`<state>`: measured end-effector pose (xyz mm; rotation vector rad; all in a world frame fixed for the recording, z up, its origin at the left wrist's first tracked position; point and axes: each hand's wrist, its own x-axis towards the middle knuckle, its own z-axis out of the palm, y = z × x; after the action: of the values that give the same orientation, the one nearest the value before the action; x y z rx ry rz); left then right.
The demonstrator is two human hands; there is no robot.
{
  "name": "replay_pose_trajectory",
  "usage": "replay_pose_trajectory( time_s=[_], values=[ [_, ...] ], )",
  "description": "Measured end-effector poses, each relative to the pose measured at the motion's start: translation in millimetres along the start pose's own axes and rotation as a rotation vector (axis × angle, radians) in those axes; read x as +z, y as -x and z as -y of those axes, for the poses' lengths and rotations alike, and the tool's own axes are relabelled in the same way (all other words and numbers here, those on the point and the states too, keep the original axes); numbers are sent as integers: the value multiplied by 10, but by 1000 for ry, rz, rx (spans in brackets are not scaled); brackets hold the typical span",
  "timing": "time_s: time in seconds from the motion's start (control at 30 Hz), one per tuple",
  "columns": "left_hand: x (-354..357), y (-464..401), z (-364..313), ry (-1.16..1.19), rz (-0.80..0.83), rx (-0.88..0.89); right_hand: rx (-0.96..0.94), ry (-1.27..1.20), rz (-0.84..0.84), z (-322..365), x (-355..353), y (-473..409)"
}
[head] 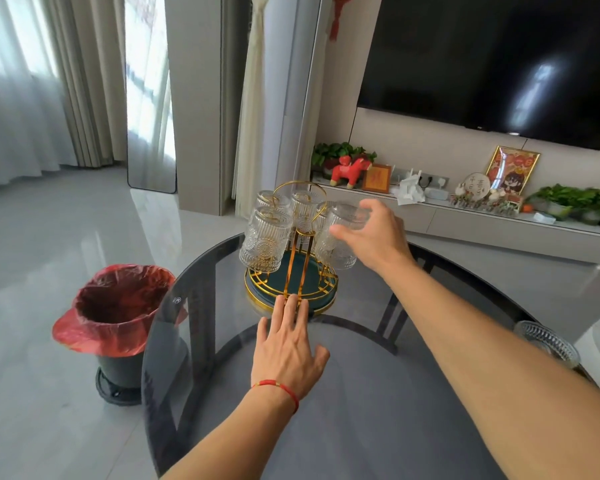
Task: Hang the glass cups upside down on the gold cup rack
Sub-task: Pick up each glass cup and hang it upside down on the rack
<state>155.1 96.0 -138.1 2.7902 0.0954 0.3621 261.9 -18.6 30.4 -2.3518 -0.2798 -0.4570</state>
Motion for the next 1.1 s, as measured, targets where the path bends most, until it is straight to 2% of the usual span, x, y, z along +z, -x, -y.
replay_pose_trajectory(
  time_s=[0.17,0.37,0.6,0.77,0.87,0.93,1.1],
  values=[
    [9,-5,8,9,-3,4,-68,114,91,-44,275,72],
    [14,-8,18,-26,2,1,-119,190,116,-82,375,121],
    [-10,-6,-53,-48,23,-6,-158,130,185,-219,131,397],
    [-119,-46,-123,-38,-32,-35,-220,103,178,-598,-283,1116],
    [-127,-17,-212,-26,-3,-47,-239,115,81,-1026,-589,1670],
    [-112,42,-344,-6,-12,18,-178,120,-21,-1299,-791,1855],
    [-14,298,-932,174,75,259,272,-46,-465,-1783,-1238,1848]
  ],
)
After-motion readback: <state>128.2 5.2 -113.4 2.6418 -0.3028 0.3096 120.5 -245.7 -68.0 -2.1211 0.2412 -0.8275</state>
